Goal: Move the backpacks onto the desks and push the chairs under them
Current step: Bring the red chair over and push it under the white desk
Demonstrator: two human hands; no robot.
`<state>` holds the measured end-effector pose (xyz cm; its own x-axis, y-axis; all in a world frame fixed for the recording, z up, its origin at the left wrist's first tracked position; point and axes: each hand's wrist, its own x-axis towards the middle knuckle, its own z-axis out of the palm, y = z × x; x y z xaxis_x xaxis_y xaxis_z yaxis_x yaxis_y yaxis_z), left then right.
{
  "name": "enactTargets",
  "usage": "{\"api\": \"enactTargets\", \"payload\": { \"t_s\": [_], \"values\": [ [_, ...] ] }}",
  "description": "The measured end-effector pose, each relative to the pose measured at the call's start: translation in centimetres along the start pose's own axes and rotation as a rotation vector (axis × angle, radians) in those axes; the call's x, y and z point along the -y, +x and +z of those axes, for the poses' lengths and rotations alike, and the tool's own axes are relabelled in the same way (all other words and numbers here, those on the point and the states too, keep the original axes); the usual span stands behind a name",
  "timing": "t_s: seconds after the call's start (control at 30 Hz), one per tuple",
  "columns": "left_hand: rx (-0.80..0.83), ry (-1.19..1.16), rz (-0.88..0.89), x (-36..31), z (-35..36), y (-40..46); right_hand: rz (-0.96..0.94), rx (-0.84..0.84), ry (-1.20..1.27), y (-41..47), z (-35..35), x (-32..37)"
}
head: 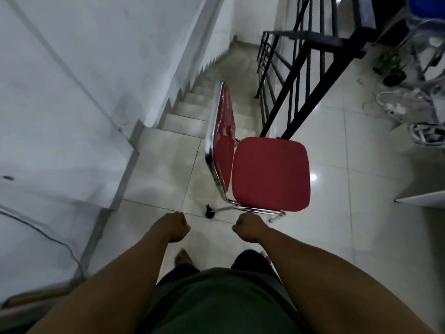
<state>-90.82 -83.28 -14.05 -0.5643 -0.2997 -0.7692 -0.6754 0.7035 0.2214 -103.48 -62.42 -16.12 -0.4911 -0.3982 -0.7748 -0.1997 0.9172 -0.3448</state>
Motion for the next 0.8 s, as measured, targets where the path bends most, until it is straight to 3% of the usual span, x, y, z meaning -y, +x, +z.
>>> {"api": "enactTargets", "payload": {
  "t_s": [0.23,0.5,0.8],
  "values": [
    [0.03,0.09,0.059,3.6,-5.6,3.0,0.042,-0.059,0.17,1.8,0.4,6.2],
    [0.035,0.072,0.155,0.8,-10.9,7.2,0.064,-0.06,0.129,6.1,-3.3,8.1],
    [0.048,0.138,0.174,-1.8,-17.1,11.9,0.074,-0.062,0.269,8.8,-6.1,10.6]
  ]
}}
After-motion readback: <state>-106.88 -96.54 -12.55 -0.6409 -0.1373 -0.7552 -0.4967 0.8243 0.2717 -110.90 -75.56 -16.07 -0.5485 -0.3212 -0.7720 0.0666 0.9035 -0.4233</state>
